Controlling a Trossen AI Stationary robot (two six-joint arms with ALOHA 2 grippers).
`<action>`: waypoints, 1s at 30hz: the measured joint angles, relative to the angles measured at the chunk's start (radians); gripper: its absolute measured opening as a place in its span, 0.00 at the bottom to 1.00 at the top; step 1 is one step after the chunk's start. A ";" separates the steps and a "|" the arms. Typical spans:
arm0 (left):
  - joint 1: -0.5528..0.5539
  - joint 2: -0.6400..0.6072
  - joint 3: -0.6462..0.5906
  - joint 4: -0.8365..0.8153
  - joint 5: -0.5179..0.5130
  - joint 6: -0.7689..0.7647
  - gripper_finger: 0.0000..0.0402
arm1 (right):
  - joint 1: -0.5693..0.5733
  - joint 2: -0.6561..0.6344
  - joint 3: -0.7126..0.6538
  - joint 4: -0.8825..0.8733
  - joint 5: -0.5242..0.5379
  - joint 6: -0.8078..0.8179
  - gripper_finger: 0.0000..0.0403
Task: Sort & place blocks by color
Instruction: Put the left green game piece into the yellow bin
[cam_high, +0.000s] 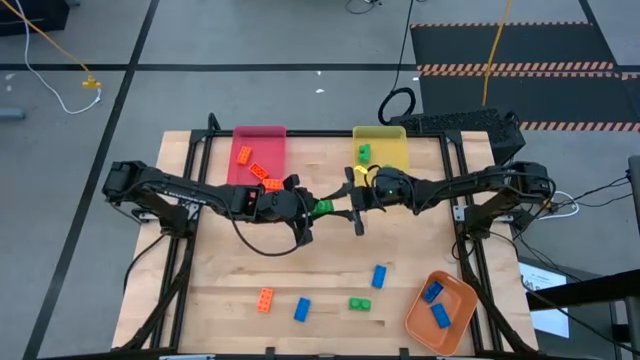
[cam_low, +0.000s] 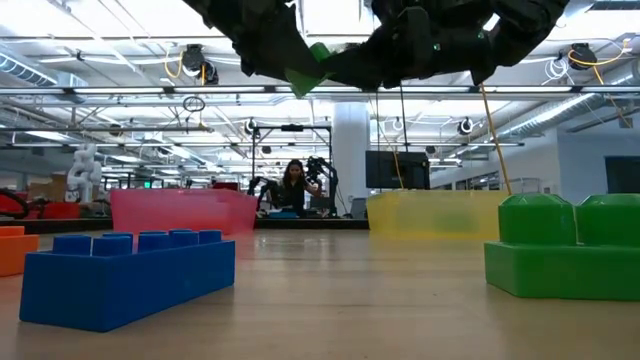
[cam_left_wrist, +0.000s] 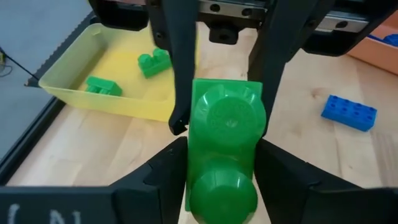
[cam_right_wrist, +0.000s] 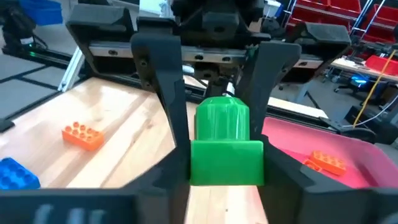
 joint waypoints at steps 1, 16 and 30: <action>0.001 0.000 0.000 0.000 -0.004 0.005 0.45 | -0.001 -0.001 0.000 -0.006 0.000 -0.014 0.28; 0.000 0.000 0.001 -0.078 -0.043 0.001 0.49 | -0.003 -0.100 0.000 -0.231 0.151 -0.149 0.28; -0.003 0.000 0.001 -0.043 0.095 -0.006 0.50 | -0.048 -0.295 -0.001 -0.735 0.770 -0.044 0.28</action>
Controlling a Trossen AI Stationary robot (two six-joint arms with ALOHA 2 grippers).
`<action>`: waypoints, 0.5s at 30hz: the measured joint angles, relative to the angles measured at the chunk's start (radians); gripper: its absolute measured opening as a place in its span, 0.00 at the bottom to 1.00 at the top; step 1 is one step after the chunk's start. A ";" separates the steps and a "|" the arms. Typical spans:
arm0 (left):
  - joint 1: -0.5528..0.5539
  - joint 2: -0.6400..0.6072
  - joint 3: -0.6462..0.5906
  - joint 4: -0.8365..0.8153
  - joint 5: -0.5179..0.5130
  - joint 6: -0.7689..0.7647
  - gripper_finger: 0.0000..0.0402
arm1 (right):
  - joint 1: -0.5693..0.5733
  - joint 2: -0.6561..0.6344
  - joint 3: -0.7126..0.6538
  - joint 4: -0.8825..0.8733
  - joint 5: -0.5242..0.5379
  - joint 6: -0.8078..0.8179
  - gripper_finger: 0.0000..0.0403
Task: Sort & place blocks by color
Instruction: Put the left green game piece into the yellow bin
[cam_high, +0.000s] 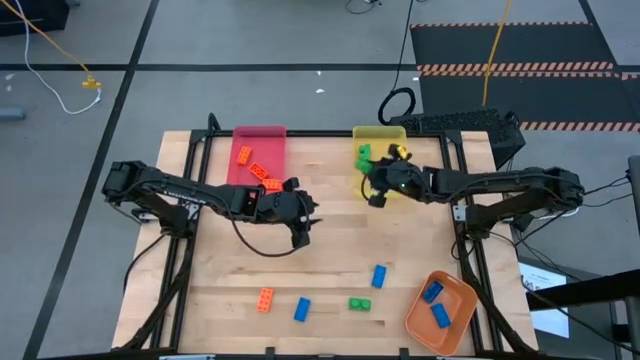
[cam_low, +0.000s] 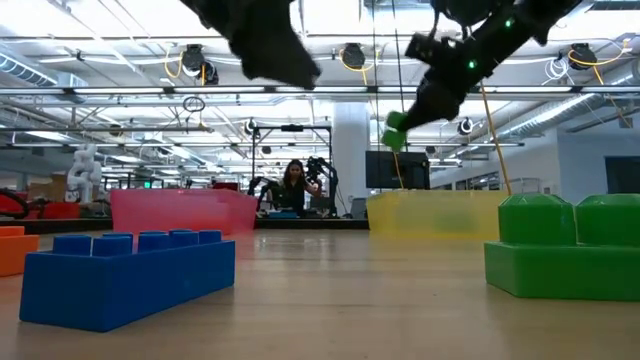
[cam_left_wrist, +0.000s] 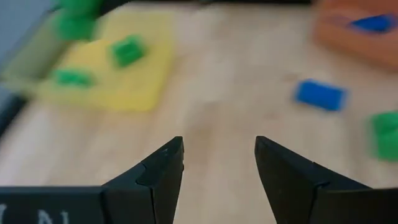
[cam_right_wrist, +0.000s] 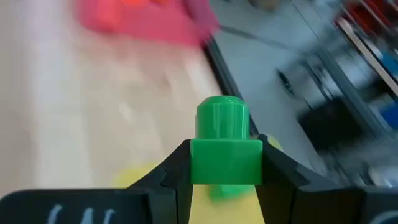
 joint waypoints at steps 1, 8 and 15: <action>-0.002 0.000 0.000 0.030 0.053 0.010 0.49 | -0.011 0.000 -0.004 -0.014 0.034 0.016 0.28; -0.034 0.000 0.000 0.232 0.233 0.062 0.44 | -0.108 0.001 -0.080 -0.028 0.071 0.059 0.28; -0.032 -0.027 0.000 0.297 0.308 0.054 0.42 | -0.176 0.001 -0.122 -0.020 0.048 0.102 0.36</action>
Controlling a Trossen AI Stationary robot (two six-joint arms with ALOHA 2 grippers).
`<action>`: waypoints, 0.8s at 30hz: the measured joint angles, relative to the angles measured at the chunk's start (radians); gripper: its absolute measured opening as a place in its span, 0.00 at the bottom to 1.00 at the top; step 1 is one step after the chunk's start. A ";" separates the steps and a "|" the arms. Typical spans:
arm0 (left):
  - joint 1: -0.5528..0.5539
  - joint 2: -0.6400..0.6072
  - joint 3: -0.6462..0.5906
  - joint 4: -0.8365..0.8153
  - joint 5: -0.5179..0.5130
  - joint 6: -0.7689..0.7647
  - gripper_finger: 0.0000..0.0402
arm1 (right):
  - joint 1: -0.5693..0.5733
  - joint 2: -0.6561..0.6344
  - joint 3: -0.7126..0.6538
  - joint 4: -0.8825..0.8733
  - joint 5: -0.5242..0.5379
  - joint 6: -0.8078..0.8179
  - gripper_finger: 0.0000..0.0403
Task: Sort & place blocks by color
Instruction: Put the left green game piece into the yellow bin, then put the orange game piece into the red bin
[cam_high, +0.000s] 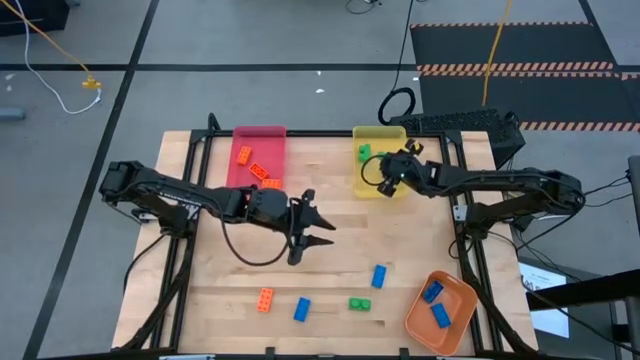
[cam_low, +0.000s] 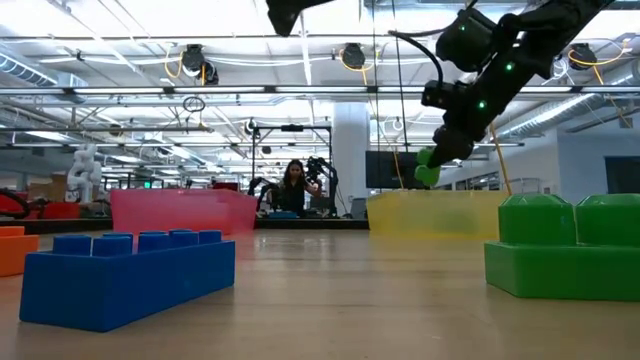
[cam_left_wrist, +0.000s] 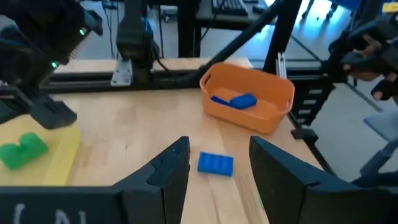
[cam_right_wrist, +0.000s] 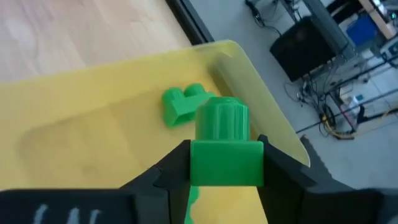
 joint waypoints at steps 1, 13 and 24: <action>0.000 -0.004 -0.001 -0.002 0.000 -0.001 0.42 | -0.004 0.000 -0.004 0.011 0.000 0.005 0.38; 0.006 -0.022 -0.001 0.002 -0.001 -0.015 0.46 | -0.009 0.000 -0.013 0.108 -0.001 0.018 0.61; 0.006 -0.022 -0.001 -0.014 -0.001 -0.015 0.46 | 0.028 -0.005 -0.013 0.188 -0.101 -0.005 0.74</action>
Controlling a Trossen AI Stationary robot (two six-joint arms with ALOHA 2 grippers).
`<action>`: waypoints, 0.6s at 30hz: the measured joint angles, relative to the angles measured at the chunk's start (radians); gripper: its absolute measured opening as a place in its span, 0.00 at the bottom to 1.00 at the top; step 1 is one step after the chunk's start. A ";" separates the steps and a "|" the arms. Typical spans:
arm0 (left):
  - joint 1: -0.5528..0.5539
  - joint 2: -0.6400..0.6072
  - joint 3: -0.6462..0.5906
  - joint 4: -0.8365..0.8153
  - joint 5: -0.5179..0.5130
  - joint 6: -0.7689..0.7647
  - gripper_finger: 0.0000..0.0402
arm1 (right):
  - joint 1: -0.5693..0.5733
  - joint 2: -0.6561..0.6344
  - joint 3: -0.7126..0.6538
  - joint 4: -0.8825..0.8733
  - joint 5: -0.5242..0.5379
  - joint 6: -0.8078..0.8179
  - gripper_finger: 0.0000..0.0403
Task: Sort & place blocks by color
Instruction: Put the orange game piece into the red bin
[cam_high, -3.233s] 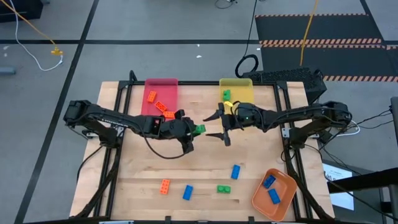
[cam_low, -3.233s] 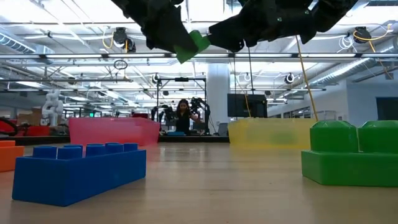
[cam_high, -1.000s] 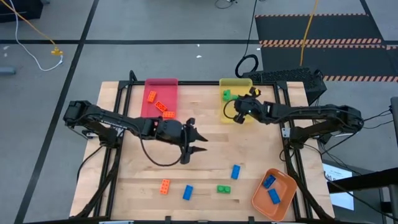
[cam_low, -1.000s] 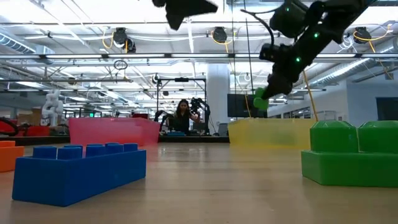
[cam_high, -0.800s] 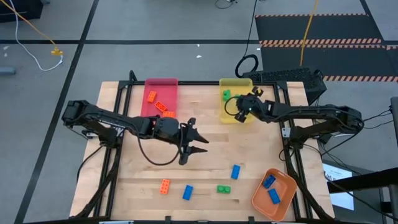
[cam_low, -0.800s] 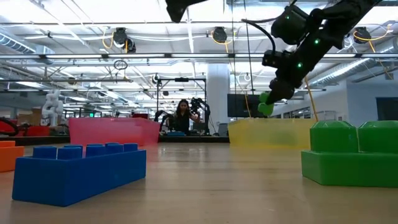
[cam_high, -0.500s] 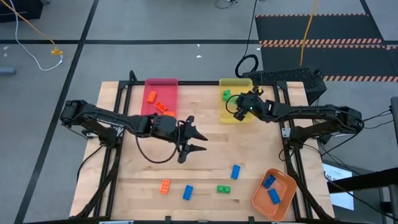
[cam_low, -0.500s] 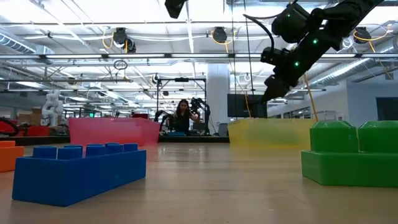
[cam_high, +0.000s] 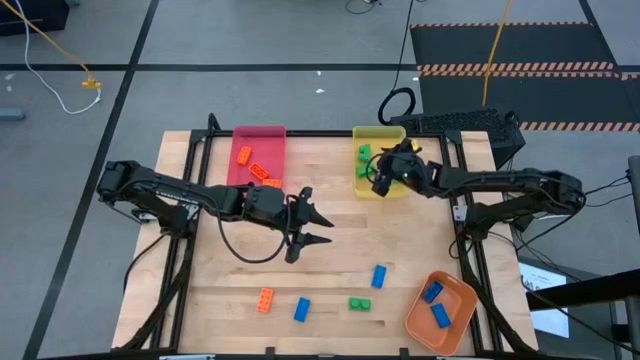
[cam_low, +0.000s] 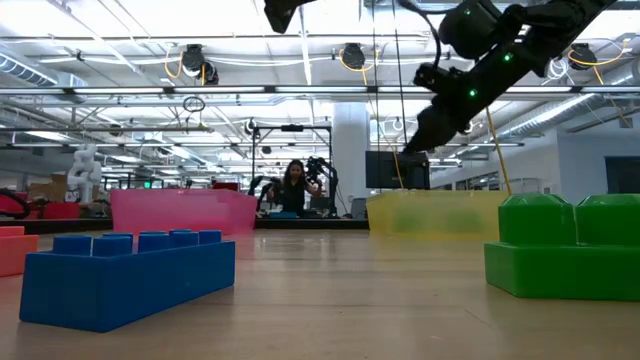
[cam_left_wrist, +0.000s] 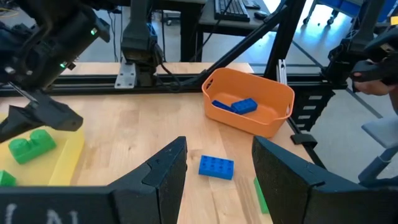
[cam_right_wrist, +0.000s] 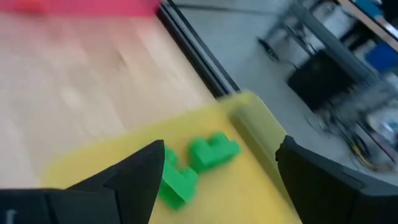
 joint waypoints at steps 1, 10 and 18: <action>0.000 0.000 0.000 0.000 0.001 0.000 0.46 | 0.006 0.000 0.000 0.015 -0.006 -0.006 0.74; 0.000 0.000 0.000 -0.014 0.003 0.001 0.46 | 0.044 0.000 0.000 0.040 -0.088 0.045 0.73; 0.000 0.000 0.000 -0.029 0.003 -0.039 0.46 | 0.140 0.000 0.000 0.040 -0.499 0.199 0.73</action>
